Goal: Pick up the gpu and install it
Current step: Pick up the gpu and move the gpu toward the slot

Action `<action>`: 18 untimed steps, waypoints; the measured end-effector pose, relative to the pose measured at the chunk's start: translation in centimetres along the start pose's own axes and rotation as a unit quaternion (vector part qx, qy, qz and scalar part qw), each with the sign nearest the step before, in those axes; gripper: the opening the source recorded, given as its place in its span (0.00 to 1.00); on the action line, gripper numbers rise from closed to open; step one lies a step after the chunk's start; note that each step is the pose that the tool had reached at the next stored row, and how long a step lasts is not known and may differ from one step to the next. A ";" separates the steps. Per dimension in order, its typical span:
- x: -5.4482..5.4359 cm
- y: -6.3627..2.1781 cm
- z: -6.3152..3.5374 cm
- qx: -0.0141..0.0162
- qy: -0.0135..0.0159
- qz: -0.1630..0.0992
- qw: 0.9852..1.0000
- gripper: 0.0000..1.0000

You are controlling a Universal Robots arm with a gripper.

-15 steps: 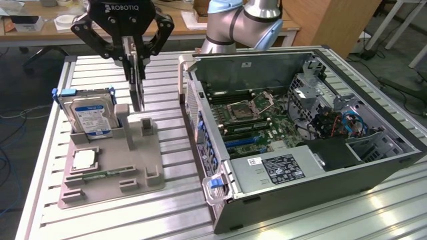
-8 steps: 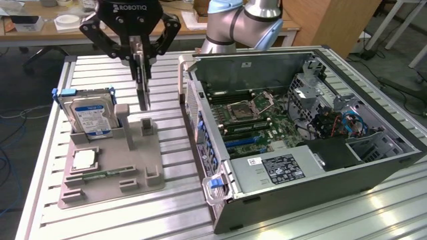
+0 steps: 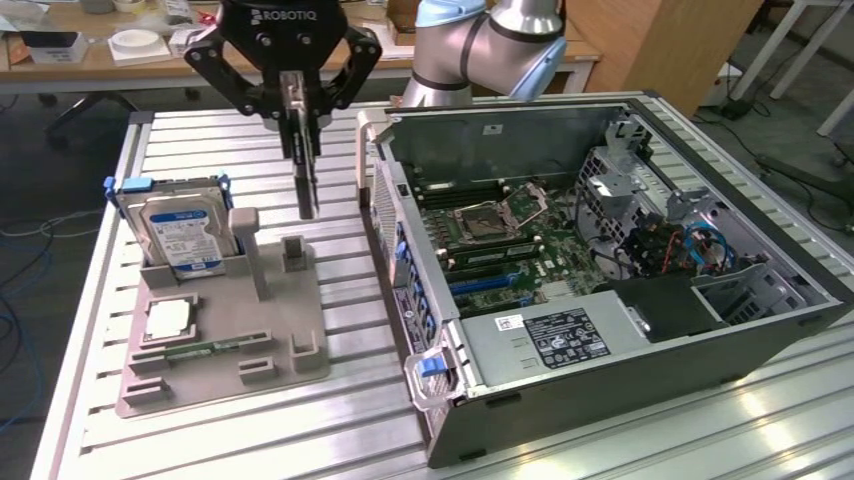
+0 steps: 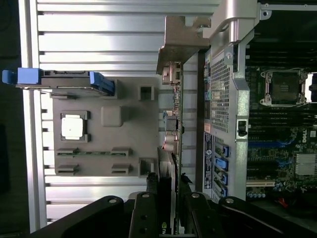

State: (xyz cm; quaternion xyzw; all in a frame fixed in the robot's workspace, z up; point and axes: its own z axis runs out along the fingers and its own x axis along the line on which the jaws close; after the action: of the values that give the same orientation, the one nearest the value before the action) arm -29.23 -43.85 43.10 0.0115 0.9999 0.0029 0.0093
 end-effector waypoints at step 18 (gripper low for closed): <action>-2.9 0.07 0.05 0.000 0.000 0.000 1.000 0.27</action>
State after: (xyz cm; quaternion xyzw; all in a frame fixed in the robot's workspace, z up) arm -26.35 -43.85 43.11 0.0115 0.9999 0.0029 0.0093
